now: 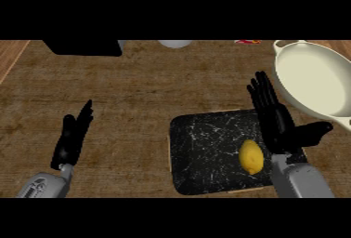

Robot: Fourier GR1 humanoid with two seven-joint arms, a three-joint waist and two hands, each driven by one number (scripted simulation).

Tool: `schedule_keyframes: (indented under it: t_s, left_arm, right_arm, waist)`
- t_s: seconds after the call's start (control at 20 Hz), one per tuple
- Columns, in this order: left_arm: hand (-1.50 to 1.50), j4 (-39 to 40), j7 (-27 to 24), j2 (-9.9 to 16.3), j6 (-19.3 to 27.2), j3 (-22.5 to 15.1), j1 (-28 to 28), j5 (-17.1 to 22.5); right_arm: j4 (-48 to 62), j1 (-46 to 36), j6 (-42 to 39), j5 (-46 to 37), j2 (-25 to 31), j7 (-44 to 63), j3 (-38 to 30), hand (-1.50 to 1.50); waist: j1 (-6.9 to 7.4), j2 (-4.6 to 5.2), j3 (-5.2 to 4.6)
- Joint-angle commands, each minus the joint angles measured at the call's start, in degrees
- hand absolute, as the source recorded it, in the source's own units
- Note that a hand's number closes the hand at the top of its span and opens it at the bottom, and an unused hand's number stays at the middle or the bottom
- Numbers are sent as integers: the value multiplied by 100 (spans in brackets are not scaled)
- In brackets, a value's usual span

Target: Pick the lemon from the tray and place it in the pot

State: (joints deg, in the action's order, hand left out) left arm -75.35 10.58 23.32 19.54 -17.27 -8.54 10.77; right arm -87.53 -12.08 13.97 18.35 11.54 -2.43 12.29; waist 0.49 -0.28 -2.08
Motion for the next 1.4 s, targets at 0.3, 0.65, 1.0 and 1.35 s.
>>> schedule_keyframes:
  t_s: [0.3, 0.65, 1.0, 1.35]
  left_arm:
    - [0, -243, -344, -205, -814, -222, 132, 334]
    - [0, -342, -453, -321, -1215, -264, 202, 583]
    - [0, -210, -500, -291, -1358, -208, 208, 506]
    - [0, -497, -461, -247, -1462, -252, 371, 425]
  right_arm:
    - [709, 922, 1272, -2652, 1830, 823, 421, 150]
    - [-955, 1453, 4363, -3809, -134, -665, 520, -150]
    - [-2572, 2639, 3262, -5495, 265, 2194, 1125, -150]
    - [-3638, 2361, 1853, -6327, -189, 4784, 1050, -150]
  waist:
    - [-373, 30, -38]
    - [-285, -37, 194]
    - [-234, 0, 167]
    - [-49, 20, 191]
